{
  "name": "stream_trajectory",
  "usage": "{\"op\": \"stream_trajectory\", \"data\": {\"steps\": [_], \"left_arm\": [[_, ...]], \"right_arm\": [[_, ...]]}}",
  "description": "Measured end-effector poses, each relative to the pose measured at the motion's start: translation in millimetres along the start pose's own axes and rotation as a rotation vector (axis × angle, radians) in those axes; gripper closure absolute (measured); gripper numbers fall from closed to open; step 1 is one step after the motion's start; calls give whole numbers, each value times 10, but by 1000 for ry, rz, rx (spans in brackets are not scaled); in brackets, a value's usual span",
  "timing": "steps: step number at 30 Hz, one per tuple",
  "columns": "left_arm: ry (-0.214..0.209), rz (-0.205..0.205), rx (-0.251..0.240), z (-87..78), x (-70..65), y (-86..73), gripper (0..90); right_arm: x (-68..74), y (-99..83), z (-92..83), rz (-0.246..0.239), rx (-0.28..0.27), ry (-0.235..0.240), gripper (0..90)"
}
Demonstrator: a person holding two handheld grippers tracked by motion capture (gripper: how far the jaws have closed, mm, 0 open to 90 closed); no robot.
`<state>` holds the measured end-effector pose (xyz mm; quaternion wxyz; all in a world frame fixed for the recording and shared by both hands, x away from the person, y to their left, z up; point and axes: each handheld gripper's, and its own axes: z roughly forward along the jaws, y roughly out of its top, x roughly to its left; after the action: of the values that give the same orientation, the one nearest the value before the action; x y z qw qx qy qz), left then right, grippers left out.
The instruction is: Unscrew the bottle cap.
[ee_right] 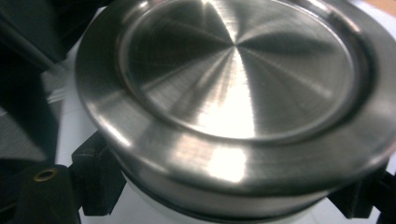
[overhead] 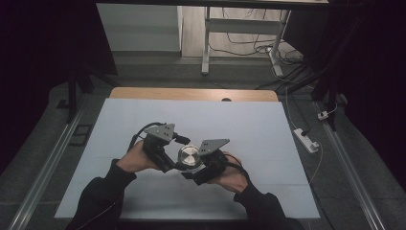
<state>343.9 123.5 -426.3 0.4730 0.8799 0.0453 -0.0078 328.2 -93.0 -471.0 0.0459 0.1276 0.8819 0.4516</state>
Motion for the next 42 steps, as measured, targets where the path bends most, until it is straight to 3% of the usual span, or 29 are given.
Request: {"op": "stream_trajectory", "data": {"steps": [1,2,3,6,10,13,14,15,16,17,18,20,23,28,34,42], "left_arm": [[-19,31,36,48,-19,3,109],[-19,31,36,48,-19,3,125],[-20,59,54,80,-42,0,138],[-44,66,44,89,-49,-2,190],[-12,46,44,121,-54,7,197],[62,-16,30,166,-38,15,199],[80,-35,24,178,-31,18,200],[130,-90,-6,224,-25,24,200],[159,-112,-12,245,-25,31,200],[159,-112,-12,245,-25,31,201],[191,-139,-23,272,-34,41,201],[246,-178,-38,317,-56,61,201],[294,-215,-57,357,-86,83,201],[294,-229,-79,329,-88,92,201],[312,-220,-90,288,-116,120,202],[305,-213,-89,246,-132,141,202]], "right_arm": [[22,6,8,-10,8,15,148],[37,8,15,-31,11,27,148],[53,11,20,-42,15,38,148],[76,16,26,-70,26,52,148],[83,24,33,-51,39,17,148],[53,17,38,-32,39,-18,148],[22,10,32,8,32,-57,148],[-1,4,24,25,26,-73,148],[-26,-4,15,38,24,-89,148],[-26,-4,15,38,24,-89,148],[-61,-15,4,66,19,-129,148],[-83,-21,-4,90,15,-159,148],[-104,-29,-17,112,8,-172,148],[-105,-21,-30,110,-6,-175,148],[-101,-21,-33,99,-13,-177,148],[-103,-23,-34,100,-12,-179,148]]}}
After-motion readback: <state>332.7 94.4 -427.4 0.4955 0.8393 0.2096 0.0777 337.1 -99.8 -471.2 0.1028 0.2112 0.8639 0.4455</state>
